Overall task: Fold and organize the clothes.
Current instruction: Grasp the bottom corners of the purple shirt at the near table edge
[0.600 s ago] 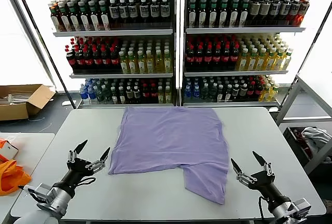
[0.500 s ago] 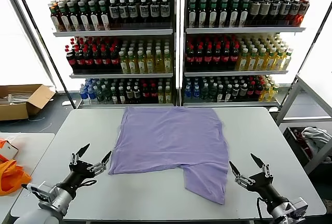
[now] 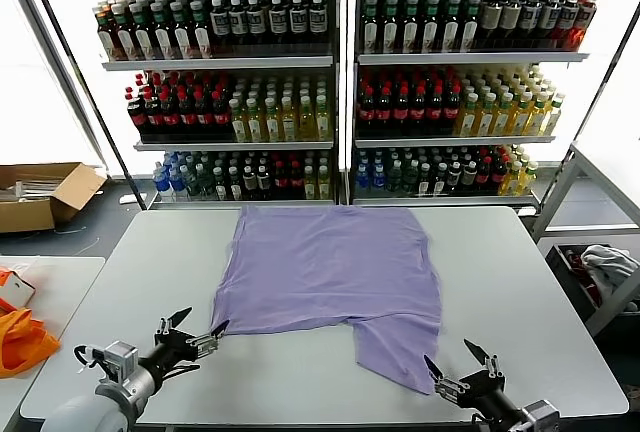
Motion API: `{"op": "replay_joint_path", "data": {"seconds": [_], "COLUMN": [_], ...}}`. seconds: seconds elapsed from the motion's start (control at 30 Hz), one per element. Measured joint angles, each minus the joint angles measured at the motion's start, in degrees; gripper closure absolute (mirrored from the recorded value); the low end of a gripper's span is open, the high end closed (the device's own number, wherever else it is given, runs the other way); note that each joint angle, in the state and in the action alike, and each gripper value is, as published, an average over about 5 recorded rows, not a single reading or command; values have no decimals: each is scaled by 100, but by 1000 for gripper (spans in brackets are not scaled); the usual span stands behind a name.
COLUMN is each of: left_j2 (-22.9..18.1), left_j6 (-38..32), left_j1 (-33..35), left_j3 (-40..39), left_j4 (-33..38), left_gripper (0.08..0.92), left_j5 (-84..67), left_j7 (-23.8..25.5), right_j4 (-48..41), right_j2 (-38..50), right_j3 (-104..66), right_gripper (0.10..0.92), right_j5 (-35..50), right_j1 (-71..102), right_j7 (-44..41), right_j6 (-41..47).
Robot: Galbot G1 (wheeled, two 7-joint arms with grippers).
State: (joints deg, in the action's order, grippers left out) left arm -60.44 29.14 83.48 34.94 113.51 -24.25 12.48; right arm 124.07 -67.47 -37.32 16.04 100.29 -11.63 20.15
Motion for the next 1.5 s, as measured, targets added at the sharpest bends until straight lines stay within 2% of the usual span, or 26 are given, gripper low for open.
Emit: {"op": "replay_joint_path", "data": {"seconds": [0.27, 0.37, 0.5, 0.7, 0.87, 1.07, 1.17, 1.3, 1.4, 1.5], "left_j2": [-22, -3, 11, -26, -87, -135, -140, -124, -95, -57], "left_j6": [201, 247, 290, 309, 311, 329, 342, 358, 367, 377], "left_j1": [-233, -286, -295, -250, -271, -293, -295, -251, -193, -115], "left_j3": [-138, -165, -236, -346, -406, -474, -477, -457, -427, -382], "left_j4": [-246, -302, -356, -360, -398, -402, -396, -348, -283, -199], "left_gripper": [177, 177, 197, 353, 500, 665, 751, 867, 908, 911], "left_j5": [-78, -128, -169, -163, -164, -172, -171, -149, -96, -21], "left_j7": [-160, -207, -236, -245, -260, -269, -281, -288, -290, -315], "right_j4": [-92, -151, -216, -247, -214, -133, -76, 29, 131, 245], "right_j2": [-156, -198, -224, -255, -277, -283, -270, -231, -194, -180], "right_j3": [340, 453, 572, 695, 750, 775, 776, 748, 698, 626], "right_gripper": [211, 266, 379, 535, 717, 881, 917, 918, 918, 918], "right_j5": [-133, -196, -271, -316, -334, -339, -330, -306, -309, -328], "right_j1": [-92, -146, -174, -149, -77, 12, 30, 80, 144, 236], "right_j7": [186, 243, 308, 374, 411, 414, 397, 361, 322, 273], "right_j6": [241, 298, 323, 327, 313, 277, 246, 201, 131, 20]}}
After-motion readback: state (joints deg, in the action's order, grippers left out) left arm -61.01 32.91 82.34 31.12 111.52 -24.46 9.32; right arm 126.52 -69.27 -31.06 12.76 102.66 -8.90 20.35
